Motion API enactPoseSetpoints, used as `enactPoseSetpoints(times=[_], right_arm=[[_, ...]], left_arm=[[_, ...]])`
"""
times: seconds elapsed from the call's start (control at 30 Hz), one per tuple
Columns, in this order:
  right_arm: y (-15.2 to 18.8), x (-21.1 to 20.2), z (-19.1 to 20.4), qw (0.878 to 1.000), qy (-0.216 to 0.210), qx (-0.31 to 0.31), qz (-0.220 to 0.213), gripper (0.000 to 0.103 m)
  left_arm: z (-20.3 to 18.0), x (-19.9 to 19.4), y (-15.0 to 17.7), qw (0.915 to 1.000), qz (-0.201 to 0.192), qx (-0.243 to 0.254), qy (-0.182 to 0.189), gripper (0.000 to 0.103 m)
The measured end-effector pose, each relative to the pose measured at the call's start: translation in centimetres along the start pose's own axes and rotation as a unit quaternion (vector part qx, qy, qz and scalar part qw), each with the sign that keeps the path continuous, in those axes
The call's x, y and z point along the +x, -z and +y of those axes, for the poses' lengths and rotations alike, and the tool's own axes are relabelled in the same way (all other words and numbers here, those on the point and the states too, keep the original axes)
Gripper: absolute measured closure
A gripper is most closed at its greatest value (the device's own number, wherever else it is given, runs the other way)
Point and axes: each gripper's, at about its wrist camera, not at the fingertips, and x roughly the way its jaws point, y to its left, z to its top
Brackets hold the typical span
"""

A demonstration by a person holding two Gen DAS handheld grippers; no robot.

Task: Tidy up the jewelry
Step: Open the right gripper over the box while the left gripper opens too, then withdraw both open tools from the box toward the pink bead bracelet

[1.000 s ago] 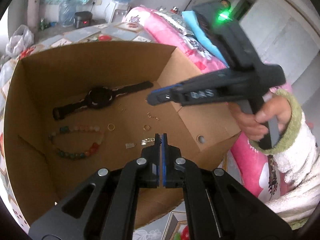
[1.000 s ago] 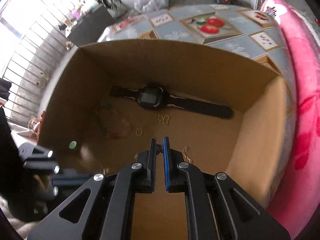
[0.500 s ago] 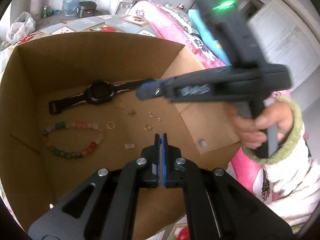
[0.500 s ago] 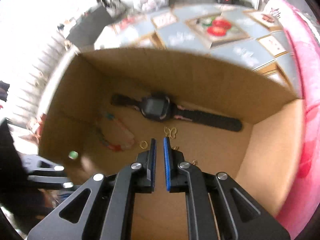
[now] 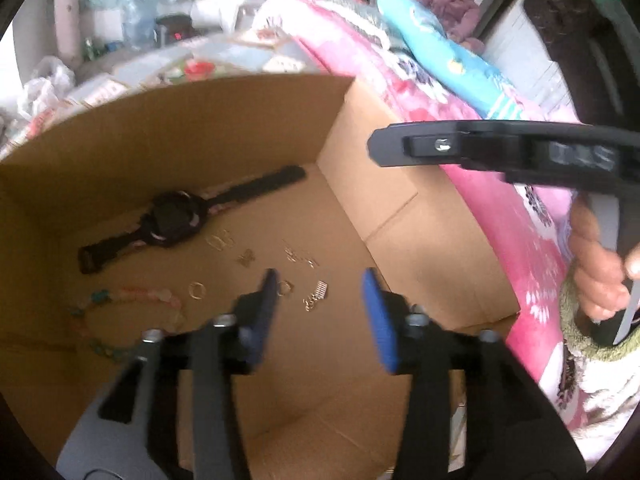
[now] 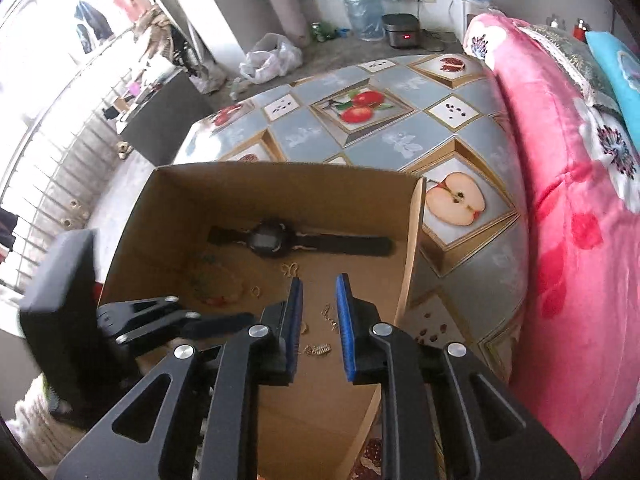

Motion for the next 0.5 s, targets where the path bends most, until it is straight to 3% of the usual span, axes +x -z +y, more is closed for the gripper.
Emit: enactPoseSetpoints(times=[0.3, 0.5], right_arm=[[-4.2, -1.1, 3.6, 1.000, 0.010, 0.008, -0.015, 0.085], [-6.0, -2.5, 5.9, 0.999, 0.028, 0.020, -0.020, 0.085]], left_arm=[[-0.7, -3.4, 1.0, 0.9985, -0.050, 0.016, -0.015, 0.047], [-1.2, -4.7, 2.2, 0.9982, -0.053, 0.019, -0.020, 0.046]])
